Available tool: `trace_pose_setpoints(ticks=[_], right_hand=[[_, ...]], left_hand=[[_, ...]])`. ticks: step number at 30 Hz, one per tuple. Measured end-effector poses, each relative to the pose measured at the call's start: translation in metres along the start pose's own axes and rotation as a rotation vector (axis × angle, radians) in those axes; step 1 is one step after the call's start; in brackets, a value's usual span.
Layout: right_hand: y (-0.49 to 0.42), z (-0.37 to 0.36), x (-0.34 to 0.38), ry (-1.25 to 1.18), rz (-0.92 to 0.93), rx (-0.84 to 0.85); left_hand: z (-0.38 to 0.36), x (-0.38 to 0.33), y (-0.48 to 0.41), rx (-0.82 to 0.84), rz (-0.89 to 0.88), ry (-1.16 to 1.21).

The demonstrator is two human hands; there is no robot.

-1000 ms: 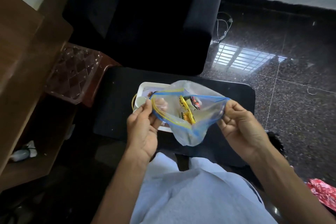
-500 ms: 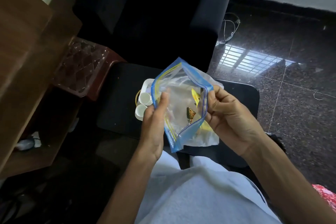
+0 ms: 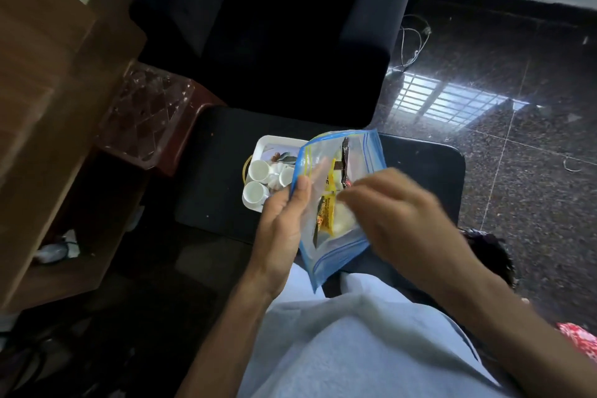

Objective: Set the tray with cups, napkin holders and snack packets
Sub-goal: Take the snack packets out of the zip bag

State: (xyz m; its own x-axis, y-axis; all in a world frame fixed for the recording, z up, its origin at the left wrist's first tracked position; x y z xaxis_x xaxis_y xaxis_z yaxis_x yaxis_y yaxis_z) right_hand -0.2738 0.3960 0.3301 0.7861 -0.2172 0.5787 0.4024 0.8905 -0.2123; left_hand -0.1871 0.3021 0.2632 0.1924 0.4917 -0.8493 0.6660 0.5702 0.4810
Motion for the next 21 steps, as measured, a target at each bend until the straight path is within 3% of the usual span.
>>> trace_pose_setpoints(ticks=[2,5,10,17,21], right_hand=[[-0.012,-0.055,0.021,0.103,0.165,0.341],[-0.025,-0.112,0.026,0.305,0.294,0.549],[-0.024,-0.161,0.021,0.468,0.312,0.713],[-0.02,-0.168,0.019,0.262,0.241,0.773],[-0.028,-0.151,0.027,0.275,0.227,0.735]], left_hand=[[0.007,-0.005,0.001,-0.006,-0.016,-0.036],[0.012,-0.009,0.002,-0.012,-0.032,-0.065],[0.014,-0.004,0.006,-0.037,-0.017,0.022],[0.025,0.002,0.005,-0.095,0.011,0.118],[0.035,0.004,0.002,-0.134,0.037,0.15]])
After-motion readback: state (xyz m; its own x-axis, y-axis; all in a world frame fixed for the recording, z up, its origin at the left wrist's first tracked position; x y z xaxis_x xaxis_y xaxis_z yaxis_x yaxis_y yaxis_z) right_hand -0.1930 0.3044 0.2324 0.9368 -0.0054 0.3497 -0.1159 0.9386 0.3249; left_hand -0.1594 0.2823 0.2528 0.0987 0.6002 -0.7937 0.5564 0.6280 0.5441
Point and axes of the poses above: each hand's wrist, its own y-axis away from the middle knuckle, its own z-axis out of the back of the hand, x = y × z, the point moved 10 cm from there along -y, towards the middle knuckle, and after that the axes turned 3 degrees about -x, right-handed, at the moved point
